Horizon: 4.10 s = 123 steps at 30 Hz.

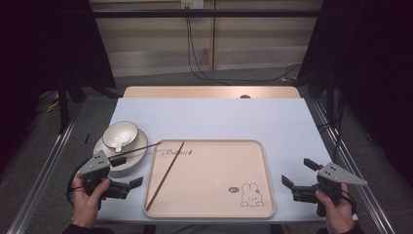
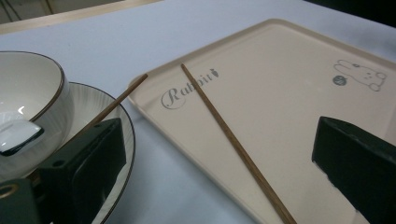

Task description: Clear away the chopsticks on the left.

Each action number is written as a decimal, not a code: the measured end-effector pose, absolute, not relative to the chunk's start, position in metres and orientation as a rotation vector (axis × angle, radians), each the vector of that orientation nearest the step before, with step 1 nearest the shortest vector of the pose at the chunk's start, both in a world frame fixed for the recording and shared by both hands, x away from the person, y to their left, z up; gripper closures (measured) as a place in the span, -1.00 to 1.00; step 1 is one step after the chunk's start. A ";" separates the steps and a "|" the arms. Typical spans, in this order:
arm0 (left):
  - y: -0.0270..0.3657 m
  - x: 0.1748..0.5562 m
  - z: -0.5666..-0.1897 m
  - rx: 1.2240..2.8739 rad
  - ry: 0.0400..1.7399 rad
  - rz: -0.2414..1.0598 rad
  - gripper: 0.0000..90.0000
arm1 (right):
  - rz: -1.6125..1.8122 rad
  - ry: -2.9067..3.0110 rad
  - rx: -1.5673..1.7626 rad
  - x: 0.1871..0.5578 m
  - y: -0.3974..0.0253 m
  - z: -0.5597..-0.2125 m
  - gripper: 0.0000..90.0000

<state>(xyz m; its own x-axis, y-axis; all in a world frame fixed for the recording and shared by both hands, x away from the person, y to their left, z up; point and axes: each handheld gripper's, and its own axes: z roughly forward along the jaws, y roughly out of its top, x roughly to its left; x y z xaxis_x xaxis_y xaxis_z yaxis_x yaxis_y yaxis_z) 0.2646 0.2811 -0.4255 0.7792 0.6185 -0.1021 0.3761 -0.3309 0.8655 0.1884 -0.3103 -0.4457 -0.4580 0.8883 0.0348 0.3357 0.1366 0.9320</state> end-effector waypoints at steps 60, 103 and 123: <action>0.363 0.353 -0.451 2.293 0.679 0.261 0.73 | 1.310 1.873 1.179 0.189 -0.310 -0.446 -0.98; 0.310 0.297 -0.429 2.080 0.778 0.071 0.88 | 1.311 1.867 1.177 0.189 -0.310 -0.446 -0.98; 0.254 0.280 -0.421 2.042 0.830 0.085 0.88 | 1.309 1.871 1.174 0.189 -0.310 -0.446 -0.98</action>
